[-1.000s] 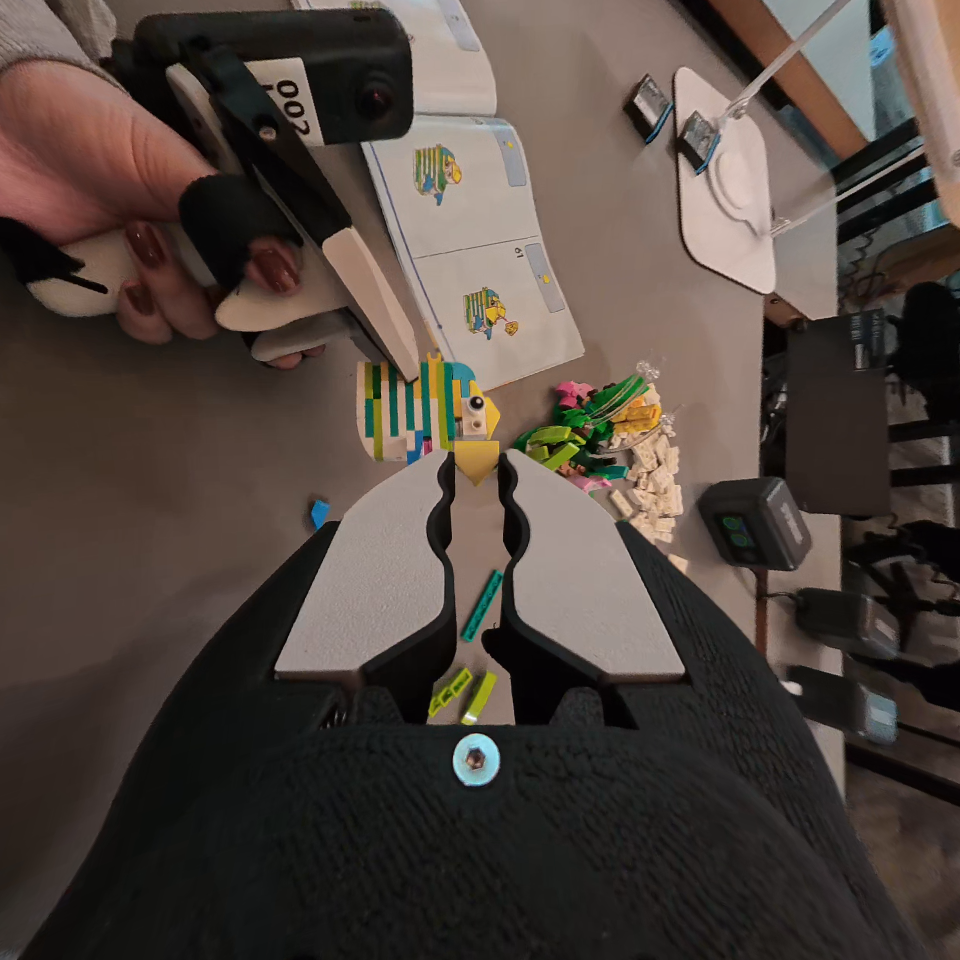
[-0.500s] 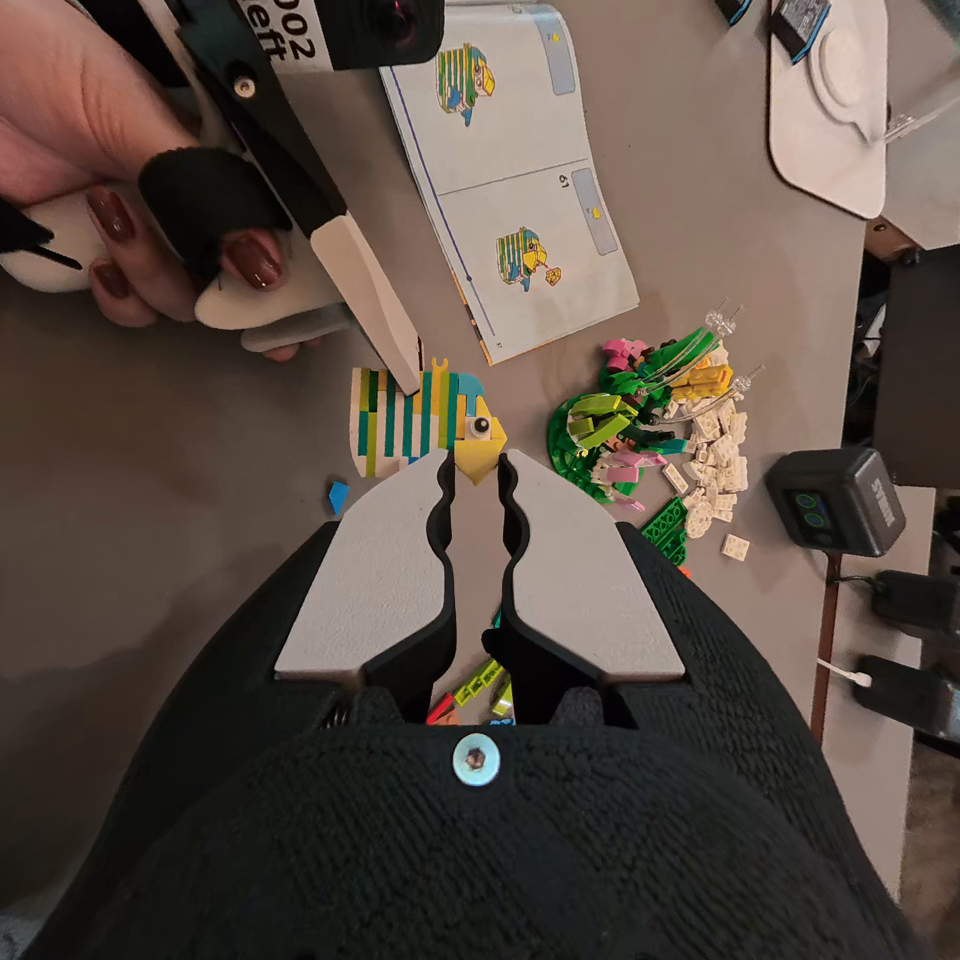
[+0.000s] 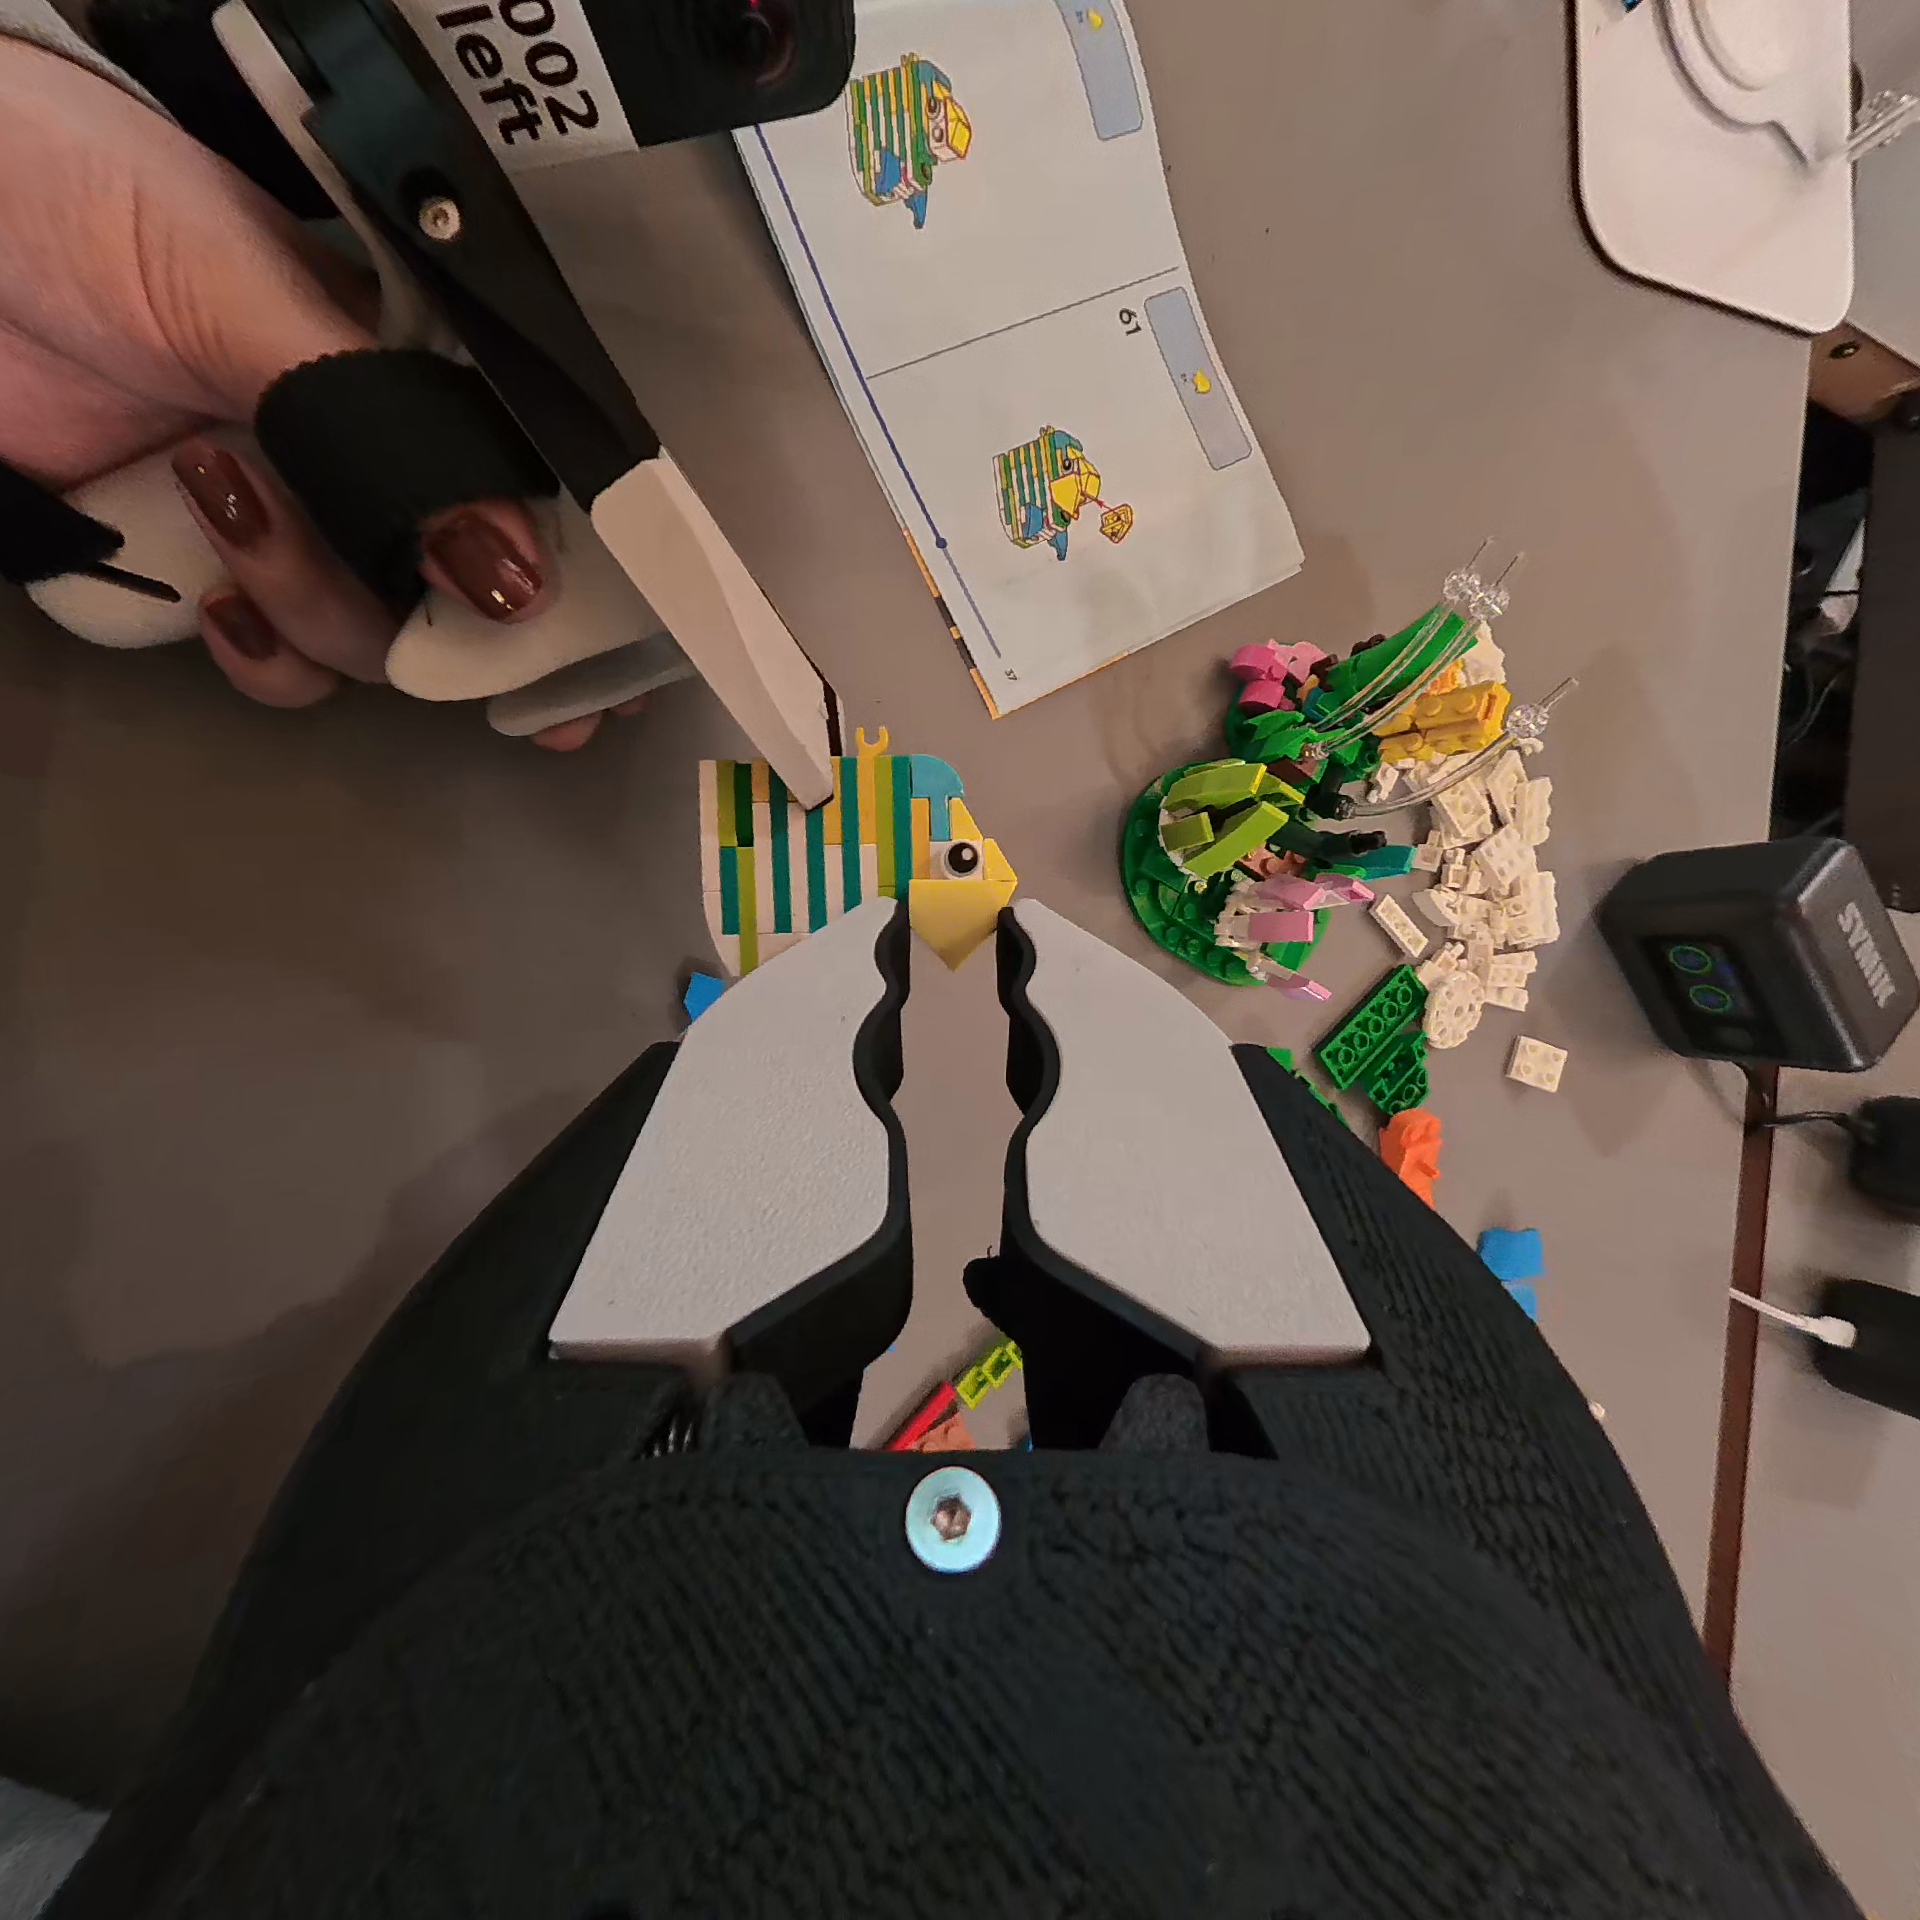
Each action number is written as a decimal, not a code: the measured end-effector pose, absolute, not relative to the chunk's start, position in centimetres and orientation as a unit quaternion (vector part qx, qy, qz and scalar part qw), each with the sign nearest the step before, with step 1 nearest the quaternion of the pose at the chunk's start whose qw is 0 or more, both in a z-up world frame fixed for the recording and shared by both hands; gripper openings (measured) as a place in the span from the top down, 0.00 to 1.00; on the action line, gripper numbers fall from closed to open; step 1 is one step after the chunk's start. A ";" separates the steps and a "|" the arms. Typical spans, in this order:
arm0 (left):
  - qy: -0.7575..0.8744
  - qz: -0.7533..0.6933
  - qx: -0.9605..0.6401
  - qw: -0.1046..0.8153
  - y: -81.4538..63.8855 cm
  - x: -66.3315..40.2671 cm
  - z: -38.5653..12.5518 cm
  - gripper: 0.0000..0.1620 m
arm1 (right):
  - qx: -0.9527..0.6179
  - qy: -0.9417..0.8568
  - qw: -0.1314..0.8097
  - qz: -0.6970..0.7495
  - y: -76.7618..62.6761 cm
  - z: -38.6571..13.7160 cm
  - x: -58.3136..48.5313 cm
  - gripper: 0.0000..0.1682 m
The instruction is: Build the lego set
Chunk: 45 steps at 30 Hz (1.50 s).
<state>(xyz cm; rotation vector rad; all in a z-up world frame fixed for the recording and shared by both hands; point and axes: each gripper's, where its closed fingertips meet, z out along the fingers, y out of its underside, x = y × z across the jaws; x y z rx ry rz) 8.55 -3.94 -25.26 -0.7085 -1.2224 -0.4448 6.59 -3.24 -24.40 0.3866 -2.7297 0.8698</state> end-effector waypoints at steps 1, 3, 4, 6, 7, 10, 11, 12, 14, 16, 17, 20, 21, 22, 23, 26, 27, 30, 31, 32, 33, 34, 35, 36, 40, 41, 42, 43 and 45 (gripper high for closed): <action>-0.557 -0.203 -0.323 0.738 -3.9 8.5 -25.3 0.95 | 0.133 -0.937 0.125 0.298 -3.2 -24.4 6.6 0.91; -0.557 -0.203 -0.323 0.738 -3.9 8.6 -25.3 0.95 | 0.135 -0.936 0.127 0.299 -3.2 -24.4 6.6 0.91; -0.557 -0.204 -0.323 0.738 -3.9 8.5 -25.3 0.95 | 0.135 -0.936 0.127 0.298 -3.2 -24.4 6.6 0.91; -0.557 -0.204 -0.324 0.737 -3.9 8.6 -25.3 0.95 | 0.135 -0.936 0.127 0.298 -3.2 -24.4 6.6 0.91; -0.557 -0.204 -0.324 0.737 -3.9 8.6 -25.3 0.95 | 0.135 -0.936 0.127 0.298 -3.2 -24.4 6.6 0.91; -0.556 -0.205 -0.324 0.738 -3.8 8.6 -25.2 0.95 | 0.137 -0.936 0.127 0.299 -3.2 -24.4 6.6 0.91; -0.556 -0.205 -0.324 0.738 -3.8 8.6 -25.2 0.95 | 0.137 -0.936 0.127 0.299 -3.2 -24.4 6.6 0.91; -0.555 -0.206 -0.325 0.738 -3.8 8.6 -25.2 0.95 | 0.138 -0.935 0.126 0.300 -3.2 -24.4 6.6 0.91; -0.552 -0.210 -0.322 0.740 -3.9 8.6 -25.1 0.95 | 0.139 -0.934 0.124 0.304 -3.2 -24.3 6.7 0.91; -0.551 -0.213 -0.323 0.740 -3.8 8.7 -25.1 0.95 | 0.140 -0.934 0.122 0.306 -3.2 -24.2 6.7 0.91; -0.550 -0.213 -0.324 0.740 -3.8 8.7 -25.1 0.95 | 0.140 -0.934 0.121 0.306 -3.2 -24.2 6.7 0.91; -0.550 -0.215 -0.326 0.738 -3.7 8.8 -25.1 0.95 | 0.140 -0.934 0.121 0.306 -3.1 -24.2 6.7 0.91; -0.550 -0.215 -0.328 0.737 -3.6 8.8 -25.1 0.95 | 0.140 -0.934 0.120 0.306 -3.1 -24.2 6.7 0.91; -0.550 -0.216 -0.329 0.736 -3.6 8.8 -25.1 0.95 | 0.141 -0.934 0.118 0.306 -3.0 -24.3 6.7 0.91; -0.550 -0.218 -0.330 0.736 -3.6 8.8 -25.1 0.95 | 0.141 -0.934 0.115 0.306 -3.0 -24.3 6.8 0.91; -0.547 -0.224 -0.324 0.739 -3.6 8.8 -25.0 0.95 | 0.143 -0.933 0.107 0.311 -2.9 -24.2 7.0 0.91; -0.547 -0.225 -0.324 0.739 -3.6 8.8 -25.0 0.95 | 0.145 -0.933 0.107 0.312 -2.9 -24.2 7.0 0.92; -0.546 -0.226 -0.325 0.738 -3.6 8.9 -25.0 0.95 | 0.145 -0.933 0.108 0.311 -2.9 -24.2 7.0 0.91; -0.546 -0.226 -0.325 0.738 -3.6 8.9 -25.0 0.95 | 0.146 -0.933 0.108 0.311 -2.9 -24.2 7.0 0.91; -0.546 -0.226 -0.325 0.738 -3.6 8.9 -25.0 0.95 | 0.146 -0.933 0.108 0.312 -2.9 -24.2 7.0 0.92; -0.546 -0.226 -0.326 0.738 -3.6 8.9 -25.0 0.95 | 0.146 -0.932 0.108 0.313 -2.9 -24.1 7.0 0.91; -0.546 -0.226 -0.326 0.738 -3.5 8.9 -25.0 0.95 | 0.146 -0.932 0.108 0.313 -2.9 -24.1 7.0 0.91; -0.546 -0.226 -0.326 0.738 -3.5 8.9 -25.0 0.95 | 0.146 -0.932 0.108 0.313 -2.9 -24.1 7.0 0.91; -0.545 -0.226 -0.327 0.738 -3.5 8.9 -25.0 0.95 | 0.146 -0.932 0.107 0.314 -3.0 -24.1 7.0 0.91; -0.545 -0.227 -0.327 0.738 -3.5 8.9 -25.0 0.95 | 0.146 -0.931 0.106 0.316 -2.9 -24.1 7.0 0.91; -0.545 -0.227 -0.327 0.738 -3.5 8.9 -25.0 0.95 | 0.146 -0.932 0.105 0.316 -2.9 -24.1 7.1 0.91; -0.545 -0.227 -0.327 0.738 -3.5 8.9 -25.0 0.95 | 0.146 -0.931 0.105 0.316 -2.9 -24.1 7.1 0.90; -0.544 -0.227 -0.327 0.738 -3.5 8.9 -25.0 0.95 | 0.147 -0.931 0.105 0.316 -2.9 -24.1 7.1 0.91; -0.544 -0.228 -0.327 0.739 -3.5 8.9 -25.0 0.95 | 0.147 -0.931 0.106 0.317 -2.9 -24.0 7.1 0.90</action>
